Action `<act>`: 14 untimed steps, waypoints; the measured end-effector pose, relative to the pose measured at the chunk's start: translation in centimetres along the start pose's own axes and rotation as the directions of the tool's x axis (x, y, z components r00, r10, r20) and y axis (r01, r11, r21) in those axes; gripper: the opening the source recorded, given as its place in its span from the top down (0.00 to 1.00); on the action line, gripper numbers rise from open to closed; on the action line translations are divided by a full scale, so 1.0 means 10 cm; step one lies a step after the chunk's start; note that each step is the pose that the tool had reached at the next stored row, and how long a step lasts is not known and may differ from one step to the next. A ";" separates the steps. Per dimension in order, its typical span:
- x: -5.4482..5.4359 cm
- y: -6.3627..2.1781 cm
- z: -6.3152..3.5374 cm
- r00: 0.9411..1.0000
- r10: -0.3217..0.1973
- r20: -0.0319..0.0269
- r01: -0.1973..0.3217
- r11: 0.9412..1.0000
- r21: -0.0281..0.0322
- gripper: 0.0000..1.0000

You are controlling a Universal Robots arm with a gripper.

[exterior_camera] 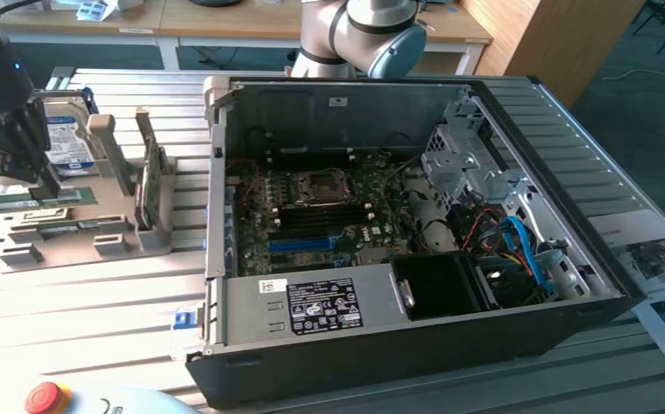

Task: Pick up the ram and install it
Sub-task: 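Pick up the ram and move it above insertion slot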

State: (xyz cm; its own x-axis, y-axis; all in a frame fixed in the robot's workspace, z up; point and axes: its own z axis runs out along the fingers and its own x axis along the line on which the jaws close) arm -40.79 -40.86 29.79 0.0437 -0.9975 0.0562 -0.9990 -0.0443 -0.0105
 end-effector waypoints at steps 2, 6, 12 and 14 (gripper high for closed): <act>0.00 0.000 -0.043 1.000 0.000 0.000 0.000 1.000 0.000 0.88; 0.01 -0.001 -0.127 1.000 0.000 0.000 0.000 1.000 0.000 0.88; 0.01 -0.003 -0.251 1.000 0.000 0.000 0.000 1.000 0.000 0.88; 0.02 -0.003 -0.296 1.000 0.000 0.000 0.000 1.000 0.000 0.88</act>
State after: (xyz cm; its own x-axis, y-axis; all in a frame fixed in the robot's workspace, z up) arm -40.79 -40.86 32.75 0.0437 -0.9975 0.0562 -0.9990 -0.0444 -0.0104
